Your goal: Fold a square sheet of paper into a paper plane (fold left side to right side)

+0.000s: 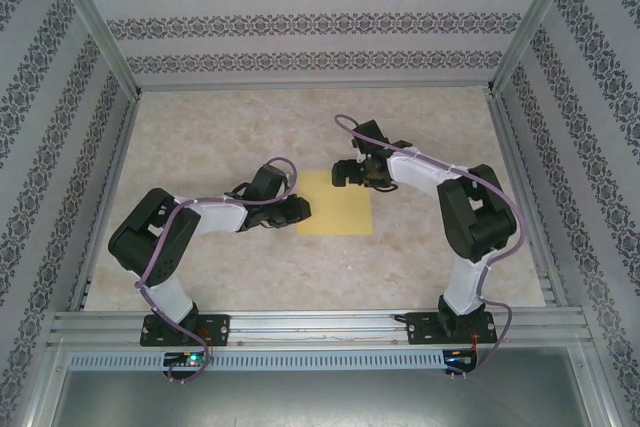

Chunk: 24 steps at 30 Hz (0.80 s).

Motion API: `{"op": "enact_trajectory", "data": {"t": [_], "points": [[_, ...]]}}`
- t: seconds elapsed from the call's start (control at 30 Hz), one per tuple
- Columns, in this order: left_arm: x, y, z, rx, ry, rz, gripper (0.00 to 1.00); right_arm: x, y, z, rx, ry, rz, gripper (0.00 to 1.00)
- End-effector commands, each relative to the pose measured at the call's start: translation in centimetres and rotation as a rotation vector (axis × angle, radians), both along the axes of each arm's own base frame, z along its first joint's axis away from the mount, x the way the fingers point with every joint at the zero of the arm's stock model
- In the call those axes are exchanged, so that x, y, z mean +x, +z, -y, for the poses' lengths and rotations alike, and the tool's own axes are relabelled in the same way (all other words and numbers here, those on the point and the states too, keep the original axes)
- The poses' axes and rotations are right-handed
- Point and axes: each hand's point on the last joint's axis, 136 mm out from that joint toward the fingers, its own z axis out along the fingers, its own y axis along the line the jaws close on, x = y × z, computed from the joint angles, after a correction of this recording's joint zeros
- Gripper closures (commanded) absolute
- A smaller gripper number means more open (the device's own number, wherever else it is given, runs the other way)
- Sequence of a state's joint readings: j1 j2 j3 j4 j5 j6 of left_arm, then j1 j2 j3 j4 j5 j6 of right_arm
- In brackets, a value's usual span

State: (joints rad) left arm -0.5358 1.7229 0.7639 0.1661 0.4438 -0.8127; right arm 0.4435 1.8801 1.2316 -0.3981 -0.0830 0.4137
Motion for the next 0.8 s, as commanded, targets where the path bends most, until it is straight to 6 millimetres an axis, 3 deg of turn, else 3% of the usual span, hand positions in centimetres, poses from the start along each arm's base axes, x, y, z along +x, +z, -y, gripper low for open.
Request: {"op": "enact_trajectory", "data": {"t": [0.0,0.3,0.6,0.77], "points": [[-0.1,-0.7,0.4,0.013,-0.001,-0.016,0.76,-0.7,-1.4,-0.6,-0.031,0.043,-0.041,0.05],[-0.6,-2.3,-0.1,0.047,0.0,-0.058,0.78,-2.1,-2.4,-1.6,-0.011,0.06,-0.096,0.08],[-0.6,-2.4,-0.1,0.047,0.0,-0.058,0.78,-3.6,0.1,-3.4,0.001,0.109,-0.074,0.11],[-0.5,-2.3,0.0,0.035,0.002,-0.052,0.78,-4.7,0.4,-3.9,-0.016,0.128,-0.079,0.2]]}}
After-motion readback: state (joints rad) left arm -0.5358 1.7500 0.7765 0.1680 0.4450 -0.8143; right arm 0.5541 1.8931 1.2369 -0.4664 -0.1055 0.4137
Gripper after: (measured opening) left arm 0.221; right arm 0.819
